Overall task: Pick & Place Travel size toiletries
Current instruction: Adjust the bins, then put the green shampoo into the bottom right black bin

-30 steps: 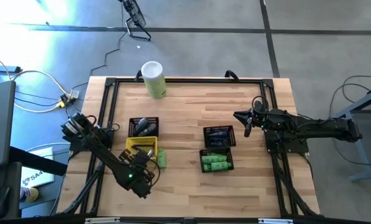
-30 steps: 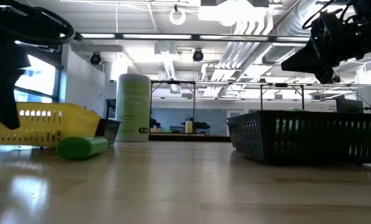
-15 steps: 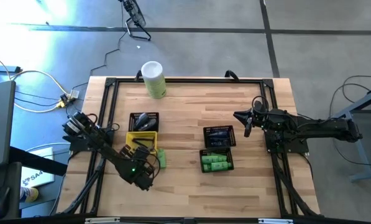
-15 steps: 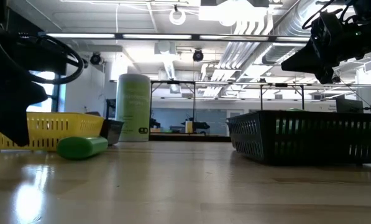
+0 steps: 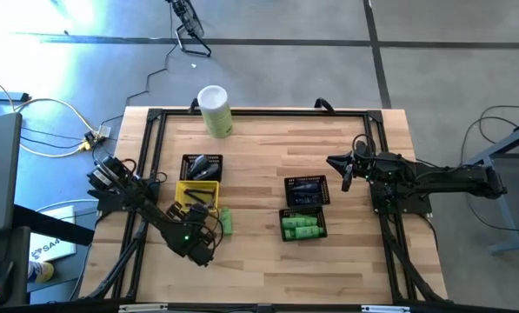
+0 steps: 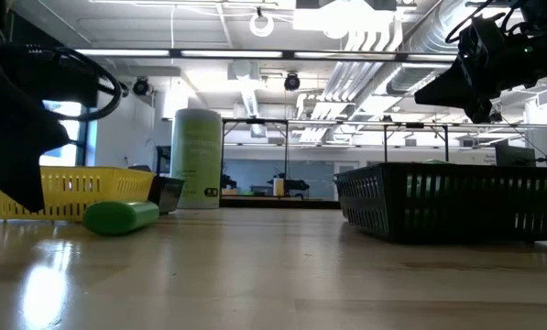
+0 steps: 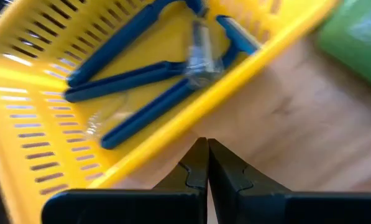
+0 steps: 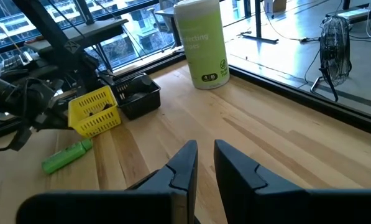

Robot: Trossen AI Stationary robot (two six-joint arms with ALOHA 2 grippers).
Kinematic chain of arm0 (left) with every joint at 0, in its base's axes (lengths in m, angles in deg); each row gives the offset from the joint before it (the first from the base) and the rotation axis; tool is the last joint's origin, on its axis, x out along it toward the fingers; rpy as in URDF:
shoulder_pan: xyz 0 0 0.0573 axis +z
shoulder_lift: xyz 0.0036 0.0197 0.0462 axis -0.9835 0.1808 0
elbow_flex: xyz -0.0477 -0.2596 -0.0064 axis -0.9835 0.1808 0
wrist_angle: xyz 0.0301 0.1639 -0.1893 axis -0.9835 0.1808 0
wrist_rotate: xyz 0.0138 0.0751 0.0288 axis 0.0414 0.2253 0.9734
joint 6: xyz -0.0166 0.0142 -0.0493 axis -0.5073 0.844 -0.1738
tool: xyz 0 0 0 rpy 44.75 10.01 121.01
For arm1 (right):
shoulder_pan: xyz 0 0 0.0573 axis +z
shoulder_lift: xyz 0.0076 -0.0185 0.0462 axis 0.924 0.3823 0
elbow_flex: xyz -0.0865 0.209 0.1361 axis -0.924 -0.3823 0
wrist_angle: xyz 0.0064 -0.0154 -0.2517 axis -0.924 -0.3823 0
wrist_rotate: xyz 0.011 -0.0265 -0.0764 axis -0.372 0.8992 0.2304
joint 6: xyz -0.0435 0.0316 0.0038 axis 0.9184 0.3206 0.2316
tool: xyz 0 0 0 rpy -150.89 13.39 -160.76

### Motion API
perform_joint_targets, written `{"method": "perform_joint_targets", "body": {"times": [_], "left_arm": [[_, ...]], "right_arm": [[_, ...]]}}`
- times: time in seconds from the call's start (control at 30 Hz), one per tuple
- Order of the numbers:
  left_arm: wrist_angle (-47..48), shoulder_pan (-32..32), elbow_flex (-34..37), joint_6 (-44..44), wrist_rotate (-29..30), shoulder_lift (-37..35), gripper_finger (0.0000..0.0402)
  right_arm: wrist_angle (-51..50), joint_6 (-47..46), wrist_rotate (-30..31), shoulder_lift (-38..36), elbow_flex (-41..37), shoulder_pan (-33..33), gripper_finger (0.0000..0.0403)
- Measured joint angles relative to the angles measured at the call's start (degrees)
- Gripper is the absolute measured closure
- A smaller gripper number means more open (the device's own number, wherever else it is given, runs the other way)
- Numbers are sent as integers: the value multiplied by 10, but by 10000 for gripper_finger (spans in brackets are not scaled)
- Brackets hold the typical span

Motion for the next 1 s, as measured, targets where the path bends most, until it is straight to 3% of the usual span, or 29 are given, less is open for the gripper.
{"method": "perform_joint_targets", "body": {"times": [0.23, 0.47, 0.87, 1.0], "left_arm": [[-12, 0, -38, 2, -8, 0, 401], [-29, 0, -104, -19, -71, 0, 401], [-134, 0, -155, -32, -55, 0, 401], [-131, 1, -155, -91, -54, 0, 388]], "right_arm": [[0, 0, 0, 0, 0, 0, 357], [-3, -4, 0, 0, 0, 0, 357], [-3, 0, 0, 0, 0, 0, 357], [-3, 0, 0, 0, 0, 0, 357]]}}
